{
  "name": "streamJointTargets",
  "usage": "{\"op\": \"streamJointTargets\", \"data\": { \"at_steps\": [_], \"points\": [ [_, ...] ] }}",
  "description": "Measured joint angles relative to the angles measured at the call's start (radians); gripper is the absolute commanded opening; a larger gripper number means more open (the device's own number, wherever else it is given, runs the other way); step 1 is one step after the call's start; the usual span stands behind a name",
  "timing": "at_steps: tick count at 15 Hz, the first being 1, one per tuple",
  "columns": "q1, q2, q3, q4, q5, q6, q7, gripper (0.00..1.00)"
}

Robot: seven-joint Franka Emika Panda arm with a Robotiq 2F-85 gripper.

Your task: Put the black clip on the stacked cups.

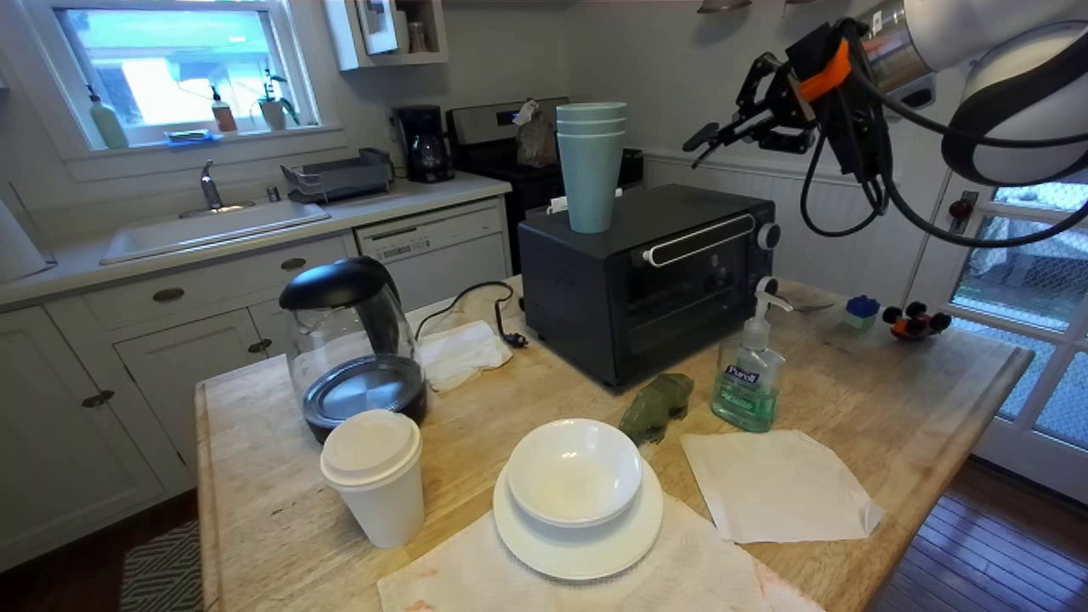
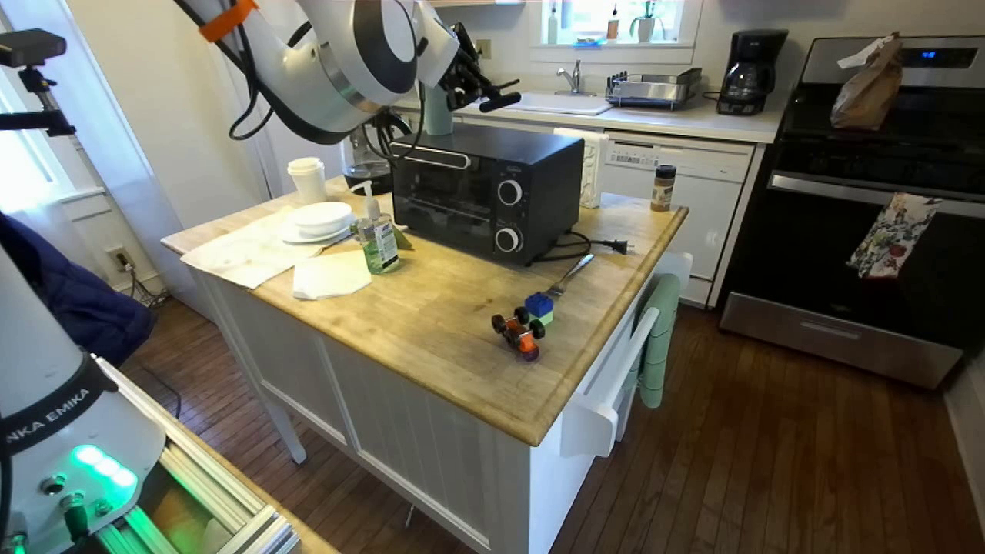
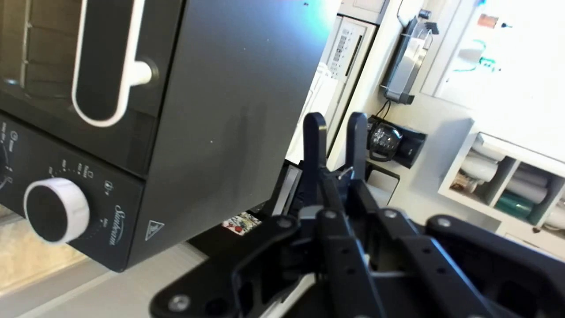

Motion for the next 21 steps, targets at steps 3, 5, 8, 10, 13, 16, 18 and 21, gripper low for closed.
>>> {"op": "streamJointTargets", "data": {
  "at_steps": [3, 5, 8, 10, 13, 16, 18, 21],
  "points": [
    [0.012, -0.034, 0.0, -0.001, 0.004, 0.002, -0.129, 0.03],
    [0.023, -0.062, 0.001, -0.003, 0.006, 0.002, -0.217, 0.03],
    [0.034, -0.102, 0.002, -0.009, 0.018, 0.002, -0.339, 0.12],
    [0.037, -0.123, 0.006, -0.018, 0.02, 0.002, -0.372, 0.12],
    [0.037, -0.13, 0.008, -0.021, 0.02, 0.001, -0.379, 0.03],
    [0.037, -0.13, 0.009, -0.021, 0.019, 0.001, -0.384, 0.03],
    [0.037, -0.132, 0.013, -0.016, 0.026, 0.001, -0.427, 0.03],
    [0.037, -0.155, 0.034, -0.014, 0.058, 0.002, -0.515, 0.03]
  ]
}}
